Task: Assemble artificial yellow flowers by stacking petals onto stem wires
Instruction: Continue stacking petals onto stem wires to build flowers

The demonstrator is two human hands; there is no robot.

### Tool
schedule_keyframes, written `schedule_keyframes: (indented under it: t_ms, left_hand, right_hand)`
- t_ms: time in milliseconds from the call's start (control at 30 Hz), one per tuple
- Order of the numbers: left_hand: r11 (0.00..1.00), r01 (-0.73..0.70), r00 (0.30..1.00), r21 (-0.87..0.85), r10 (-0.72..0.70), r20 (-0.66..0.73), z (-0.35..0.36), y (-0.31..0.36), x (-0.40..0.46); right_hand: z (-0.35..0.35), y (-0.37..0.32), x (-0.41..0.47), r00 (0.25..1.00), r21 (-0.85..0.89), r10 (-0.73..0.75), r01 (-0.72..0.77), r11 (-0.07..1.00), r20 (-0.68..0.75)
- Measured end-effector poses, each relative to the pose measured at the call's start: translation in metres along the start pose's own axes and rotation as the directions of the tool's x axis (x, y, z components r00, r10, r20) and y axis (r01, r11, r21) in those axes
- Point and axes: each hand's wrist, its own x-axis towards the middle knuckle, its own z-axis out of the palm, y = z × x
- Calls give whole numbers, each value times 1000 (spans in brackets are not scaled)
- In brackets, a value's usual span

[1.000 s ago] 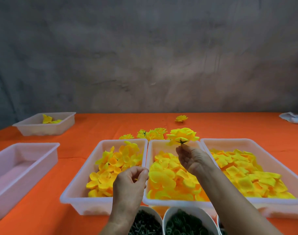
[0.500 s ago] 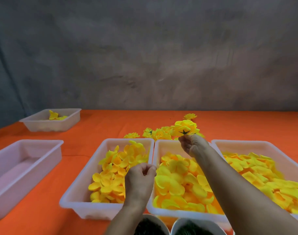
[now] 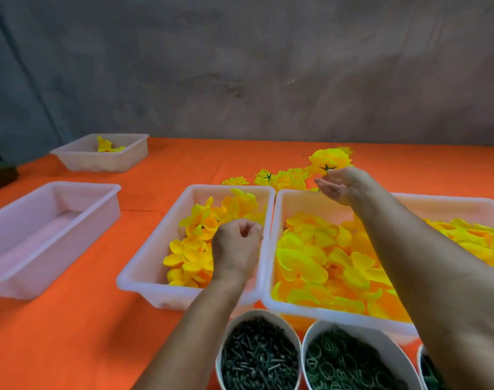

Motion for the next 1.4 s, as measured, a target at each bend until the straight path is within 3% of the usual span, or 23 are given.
schedule_keyframes:
  t_ms: [267, 633, 1100, 1400]
  left_hand:
    - [998, -13, 1000, 60, 14, -21, -13, -2, -12]
    - [994, -65, 998, 84, 66, -11, -27, 15, -56]
    - [996, -24, 999, 84, 26, -28, -51, 2, -84]
    - [983, 0, 996, 184, 17, -93, -66, -19, -75]
  right_hand:
    - [-18, 10, -51, 995, -63, -33, 38, 997, 92]
    - [-53, 54, -149, 969, -11, 1, 2, 1000, 249]
    - [-73, 98, -206, 965, -96, -52, 79, 992, 257]
    - [-74, 103, -214, 964, -153, -98, 139, 978, 248]
